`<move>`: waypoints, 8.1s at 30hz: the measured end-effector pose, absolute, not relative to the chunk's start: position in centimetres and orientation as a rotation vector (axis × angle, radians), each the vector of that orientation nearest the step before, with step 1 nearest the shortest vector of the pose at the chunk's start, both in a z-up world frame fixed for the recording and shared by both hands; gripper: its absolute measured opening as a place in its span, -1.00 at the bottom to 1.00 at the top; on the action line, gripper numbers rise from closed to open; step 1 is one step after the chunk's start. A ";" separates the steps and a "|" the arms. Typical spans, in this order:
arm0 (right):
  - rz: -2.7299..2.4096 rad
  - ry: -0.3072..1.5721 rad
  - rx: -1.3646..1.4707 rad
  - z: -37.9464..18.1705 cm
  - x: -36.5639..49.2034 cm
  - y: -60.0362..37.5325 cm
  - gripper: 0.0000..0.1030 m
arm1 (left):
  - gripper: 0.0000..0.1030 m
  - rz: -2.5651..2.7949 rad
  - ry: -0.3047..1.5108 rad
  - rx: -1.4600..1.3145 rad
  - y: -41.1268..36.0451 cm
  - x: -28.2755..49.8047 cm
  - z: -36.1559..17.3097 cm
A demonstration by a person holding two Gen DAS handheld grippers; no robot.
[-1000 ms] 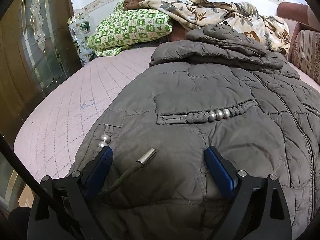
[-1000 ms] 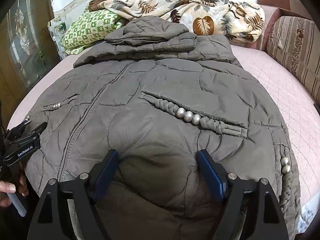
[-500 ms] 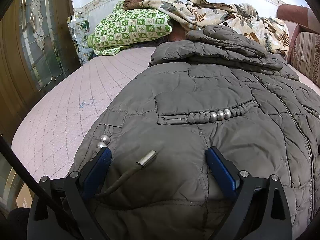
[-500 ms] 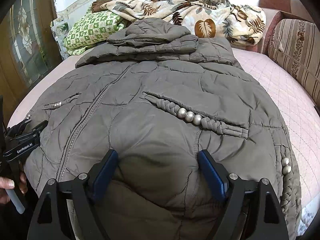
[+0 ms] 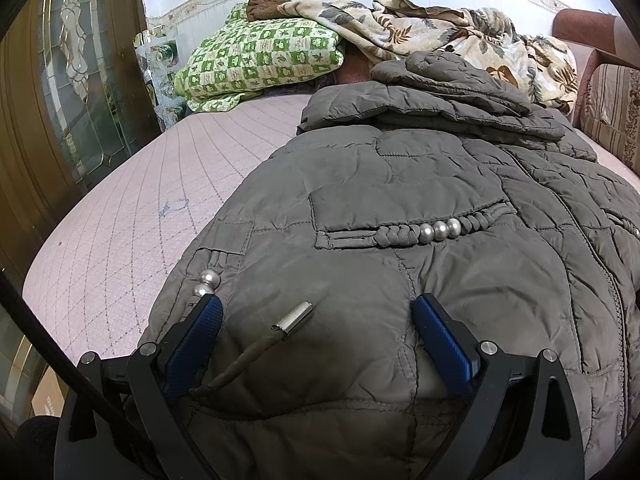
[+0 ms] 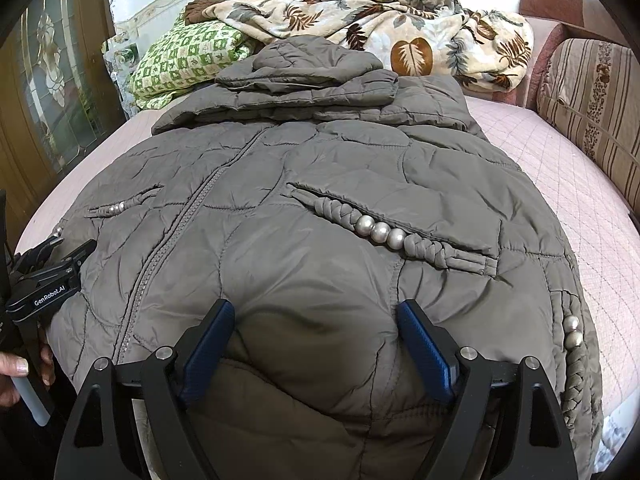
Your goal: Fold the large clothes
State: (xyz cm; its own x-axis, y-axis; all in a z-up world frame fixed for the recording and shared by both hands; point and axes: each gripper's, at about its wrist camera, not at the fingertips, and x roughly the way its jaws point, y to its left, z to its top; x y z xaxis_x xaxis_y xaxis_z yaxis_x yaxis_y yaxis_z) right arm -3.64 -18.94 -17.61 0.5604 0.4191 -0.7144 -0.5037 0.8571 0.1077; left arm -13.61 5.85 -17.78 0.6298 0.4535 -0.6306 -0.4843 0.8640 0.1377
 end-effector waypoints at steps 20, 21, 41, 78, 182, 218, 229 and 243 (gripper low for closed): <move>0.348 0.806 0.269 -12.3 -2.4 -36.5 0.70 | 0.69 0.393 0.778 -0.642 20.0 -21.2 -12.8; 0.343 0.817 0.299 -12.4 -2.0 -37.1 0.70 | 0.67 0.380 0.789 -0.685 20.4 -21.3 -13.4; 0.406 1.079 0.655 -19.4 -1.3 -39.9 0.71 | 0.64 0.269 0.813 -0.723 14.5 -20.9 -17.8; 0.422 0.892 0.325 -17.3 -4.7 -32.2 -0.53 | -0.13 0.444 0.749 -0.262 8.0 -19.6 -16.7; 0.298 0.600 -0.152 -9.6 -7.8 -25.9 -0.62 | -0.55 0.584 0.644 0.046 4.1 -17.8 -12.6; 0.383 0.414 -0.037 4.2 4.5 -23.9 -0.64 | -0.55 0.529 0.464 -0.062 10.9 -2.2 4.2; 0.410 0.534 0.051 5.5 21.3 -18.2 -0.64 | -0.51 0.532 0.634 -0.217 19.2 14.8 2.8; 0.362 0.841 0.187 -5.6 40.3 -14.2 -0.51 | -0.16 0.670 0.625 -0.108 25.0 23.8 -1.4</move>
